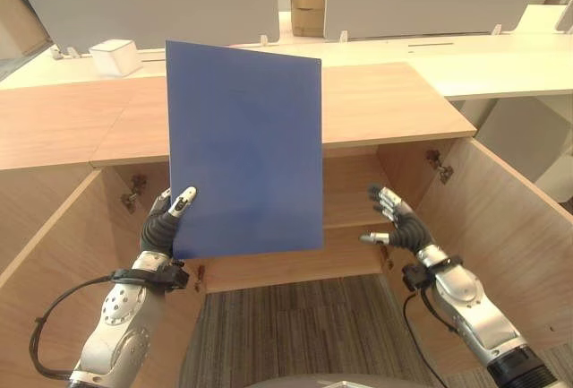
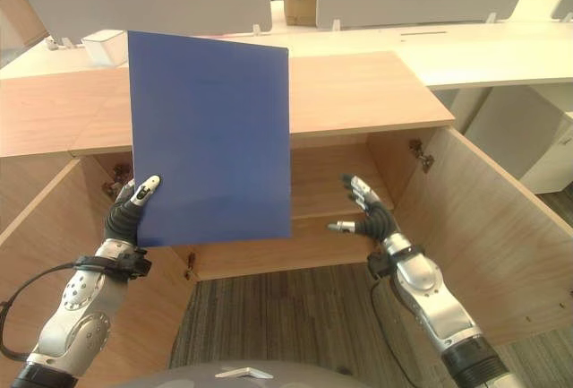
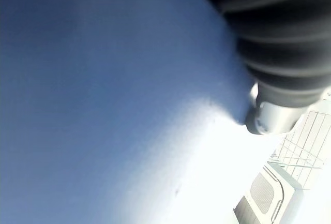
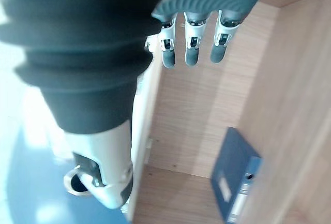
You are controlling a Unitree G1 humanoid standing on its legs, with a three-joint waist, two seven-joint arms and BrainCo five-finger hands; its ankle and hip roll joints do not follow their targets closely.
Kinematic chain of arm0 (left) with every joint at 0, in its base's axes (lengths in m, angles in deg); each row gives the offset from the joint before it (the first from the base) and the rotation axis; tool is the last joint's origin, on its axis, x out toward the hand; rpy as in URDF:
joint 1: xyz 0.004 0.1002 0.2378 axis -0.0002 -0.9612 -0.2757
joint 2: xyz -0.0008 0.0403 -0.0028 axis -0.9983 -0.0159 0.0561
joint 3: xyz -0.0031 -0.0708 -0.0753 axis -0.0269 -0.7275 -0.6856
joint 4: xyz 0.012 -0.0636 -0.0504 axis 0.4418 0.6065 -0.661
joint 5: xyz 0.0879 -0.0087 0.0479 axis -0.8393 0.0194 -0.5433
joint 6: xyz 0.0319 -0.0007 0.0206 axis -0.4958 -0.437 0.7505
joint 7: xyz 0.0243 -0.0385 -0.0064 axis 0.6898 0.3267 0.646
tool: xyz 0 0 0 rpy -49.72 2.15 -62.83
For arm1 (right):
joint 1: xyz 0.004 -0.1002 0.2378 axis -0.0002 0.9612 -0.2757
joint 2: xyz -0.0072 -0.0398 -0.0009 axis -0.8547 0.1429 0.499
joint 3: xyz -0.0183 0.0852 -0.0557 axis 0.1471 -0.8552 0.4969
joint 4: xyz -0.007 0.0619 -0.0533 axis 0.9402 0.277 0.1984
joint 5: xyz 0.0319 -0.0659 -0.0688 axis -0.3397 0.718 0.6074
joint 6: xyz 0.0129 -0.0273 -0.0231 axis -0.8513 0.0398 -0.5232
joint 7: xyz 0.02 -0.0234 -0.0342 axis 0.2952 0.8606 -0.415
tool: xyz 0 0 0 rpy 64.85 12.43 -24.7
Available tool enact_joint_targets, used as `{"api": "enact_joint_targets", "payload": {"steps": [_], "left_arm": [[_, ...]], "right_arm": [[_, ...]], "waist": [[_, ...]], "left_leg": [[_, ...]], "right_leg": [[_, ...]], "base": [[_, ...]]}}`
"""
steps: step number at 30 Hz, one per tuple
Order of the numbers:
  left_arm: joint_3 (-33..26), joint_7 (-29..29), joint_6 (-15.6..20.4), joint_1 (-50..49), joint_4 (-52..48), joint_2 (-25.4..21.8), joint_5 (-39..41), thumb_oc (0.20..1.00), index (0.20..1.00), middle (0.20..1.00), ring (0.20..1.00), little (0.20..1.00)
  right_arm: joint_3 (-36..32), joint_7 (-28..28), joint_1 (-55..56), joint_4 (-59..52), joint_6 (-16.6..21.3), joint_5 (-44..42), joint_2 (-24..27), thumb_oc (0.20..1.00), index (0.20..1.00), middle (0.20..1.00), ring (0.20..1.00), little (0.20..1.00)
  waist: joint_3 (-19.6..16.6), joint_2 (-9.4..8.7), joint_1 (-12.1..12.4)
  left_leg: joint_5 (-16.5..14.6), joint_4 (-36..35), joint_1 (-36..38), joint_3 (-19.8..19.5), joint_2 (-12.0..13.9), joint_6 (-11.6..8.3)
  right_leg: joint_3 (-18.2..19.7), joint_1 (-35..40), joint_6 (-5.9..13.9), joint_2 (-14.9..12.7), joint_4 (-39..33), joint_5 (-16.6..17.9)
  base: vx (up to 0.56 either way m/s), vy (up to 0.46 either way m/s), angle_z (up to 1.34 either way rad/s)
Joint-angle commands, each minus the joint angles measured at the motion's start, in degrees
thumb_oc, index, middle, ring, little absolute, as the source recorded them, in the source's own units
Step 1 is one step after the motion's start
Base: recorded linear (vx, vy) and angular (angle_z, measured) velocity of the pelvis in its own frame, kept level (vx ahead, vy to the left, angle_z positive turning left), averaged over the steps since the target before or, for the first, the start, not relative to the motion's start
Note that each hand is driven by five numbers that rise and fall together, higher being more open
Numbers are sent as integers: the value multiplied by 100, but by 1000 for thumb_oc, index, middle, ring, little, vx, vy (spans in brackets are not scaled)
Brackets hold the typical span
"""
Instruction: Put the empty folder in the office cabinet
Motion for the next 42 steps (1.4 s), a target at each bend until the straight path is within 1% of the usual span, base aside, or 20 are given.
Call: {"api": "enact_joint_targets", "payload": {"steps": [1, 5, 10, 12, 15, 17, 18, 19, 20, 22, 23, 24, 28, 33, 36, 37, 38, 40, 41, 42], "left_arm": [[-198, -116, 349, 343, -69, -228, 228, 200, 200, 200, 200, 200], [-106, -170, 301, 365, -185, -314, 264, 200, 200, 200, 200, 200], [1, -244, 291, 445, -348, -611, 227, 200, 200, 200, 200, 200], [15, -298, 278, 450, -430, -720, 260, 200, 200, 200, 200, 200], [67, -344, 288, 482, -527, -939, 241, 200, 200, 200, 200, 200], [81, -357, 297, 495, -535, -986, 242, 200, 200, 200, 200, 200], [120, -369, 306, 522, -620, -1090, 236, 200, 200, 200, 200, 200], [145, -368, 316, 539, -644, -1130, 233, 200, 200, 200, 200, 200], [145, -368, 316, 539, -644, -1130, 233, 200, 200, 200, 200, 200], [190, -337, 345, 554, -704, -1209, 192, 200, 200, 200, 200, 200], [220, -301, 377, 614, -755, -1323, 141, 200, 200, 200, 200, 200], [218, -300, 377, 614, -755, -1320, 141, 200, 200, 200, 200, 200], [338, -254, 450, 779, -886, -1549, 45, 200, 200, 200, 200, 200], [452, -208, 504, 908, -950, -1664, -48, 200, 200, 200, 200, 200], [539, -179, 513, 984, -981, -1639, -72, 200, 200, 200, 200, 200], [573, -161, 509, 1016, -984, -1614, -79, 200, 200, 200, 200, 200], [611, -122, 500, 1068, -983, -1546, -111, 200, 200, 200, 200, 200], [609, -120, 500, 1069, -982, -1549, -113, 200, 200, 200, 200, 200], [631, -103, 482, 1105, -984, -1512, -127, 200, 200, 200, 200, 200], [644, -76, 471, 1153, -977, -1437, -154, 200, 200, 200, 200, 200]], "right_arm": [[-282, 51, -686, -93, 369, -598, 168, 1000, 1000, 1000, 1000, 1000], [-300, 199, -1289, -77, 363, -1015, 263, 1000, 1000, 1000, 1000, 1000], [2, 199, -2074, 78, 263, -1548, 464, 1000, 1000, 1000, 1000, 1000], [183, 120, -2307, 157, 186, -1848, 539, 1000, 1000, 1000, 1000, 1000], [586, -108, -2627, 183, -12, -2358, 720, 1000, 1000, 1000, 1000, 1000], [718, -169, -2709, 186, -78, -2545, 784, 1000, 1000, 1000, 1000, 1000], [995, -303, -2874, 146, -241, -2944, 866, 1000, 1000, 1000, 1000, 1000], [1137, -356, -2916, 121, -327, -3162, 903, 1000, 1000, 1000, 1000, 1000], [1137, -356, -2916, 121, -327, -3162, 903, 1000, 1000, 1000, 1000, 1000], [1440, -482, -3045, 48, -529, -3570, 977, 1000, 1000, 1000, 1000, 1000], [1687, -533, -3179, -73, -653, -3814, 1125, 1000, 1000, 1000, 1000, 1000], [1690, -532, -3184, -73, -654, -3818, 1128, 1000, 1000, 1000, 1000, 1000], [2273, -664, -3426, -189, -941, -4278, 1359, 1000, 1000, 1000, 1000, 1000], [2584, -713, -3609, -359, -1040, -4582, 1470, 1000, 1000, 1000, 1000, 1000], [2676, -633, -3736, -206, -1066, -4608, 1296, 1000, 1000, 1000, 1000, 1000], [2705, -585, -3785, -143, -1074, -4598, 1176, 1000, 1000, 1000, 1000, 1000], [2683, -511, -3826, 39, -1071, -4589, 899, 1000, 1000, 1000, 1000, 1000], [2685, -514, -3831, 49, -1069, -4587, 891, 1000, 1000, 1000, 1000, 1000], [2663, -466, -3853, 171, -1078, -4569, 731, 1000, 1000, 1000, 1000, 1000], [2621, -368, -3899, 387, -1079, -4500, 426, 1000, 1000, 1000, 1000, 1000]], "waist": [[-114, -153, 110], [-125, -217, 185], [-132, -282, 268], [-132, -302, 289], [-141, -345, 308], [-139, -353, 312], [-135, -371, 318], [-135, -381, 320], [-135, -381, 320], [-142, -399, 326], [-143, -411, 327], [-142, -408, 326], [-140, -432, 341], [-135, -432, 348], [-130, -428, 361], [-126, -424, 367], [-121, -413, 388], [-121, -416, 387], [-119, -412, 397], [-113, -403, 414]], "left_leg": [[-480, 7, 195, -137, 396, -150], [-475, 7, 177, -141, 407, -145], [-461, 7, 163, -119, 410, -151], [-454, 7, 155, -113, 412, -158], [-442, 7, 151, -107, 423, -177], [-434, 7, 150, -101, 427, -186], [-421, 7, 145, -90, 432, -201], [-413, 7, 146, -89, 432, -208], [-413, 7, 146, -89, 432, -208], [-404, 7, 148, -79, 433, -219], [-395, 7, 147, -69, 439, -232], [-395, 7, 147, -69, 440, -232], [-379, 7, 135, -58, 446, -256], [-358, 7, 108, -68, 458, -276], [-349, 7, 96, -75, 466, -280], [-348, 7, 95, -76, 470, -279], [-347, 7, 89, -81, 469, -274], [-348, 7, 89, -80, 469, -274], [-346, 7, 89, -83, 472, -271], [-350, 7, 87, -86, 472, -270]], "right_leg": [[-26, -117, 431, -599, 114, 173], [-29, -121, 427, -607, 108, 191], [-29, -140, 431, -601, 109, 217], [-24, -151, 432, -595, 107, 227], [2, -171, 431, -589, 110, 239], [3, -176, 432, -587, 112, 243], [6, -188, 433, -577, 114, 247], [9, -196, 433, -573, 117, 254], [9, -196, 433, -573, 117, 254], [14, -202, 431, -566, 118, 260], [13, -209, 433, -560, 116, 262], [14, -209, 433, -559, 116, 261], [2, -221, 445, -555, 110, 278], [-25, -229, 447, -556, 109, 280], [-36, -231, 446, -557, 109, 279], [-37, -231, 443, -555, 109, 277], [-34, -227, 436, -551, 103, 271], [-33, -228, 435, -552, 103, 271], [-40, -224, 432, -552, 104, 270], [-42, -215, 424, -555, 102, 265]], "base": [[0, 0, 0], [0, 0, 0], [0, 0, 0], [0, 0, 0], [0, 0, 0], [0, 0, 0], [0, 0, 0], [0, 0, 0], [0, 0, 0], [0, 0, 0], [0, 0, 0], [0, 0, 0], [0, 0, 0], [-8, 2, -2], [0, 0, 0], [0, 0, 0], [0, 0, 0], [0, 0, 0], [0, 0, 0], [0, 0, 0]]}}
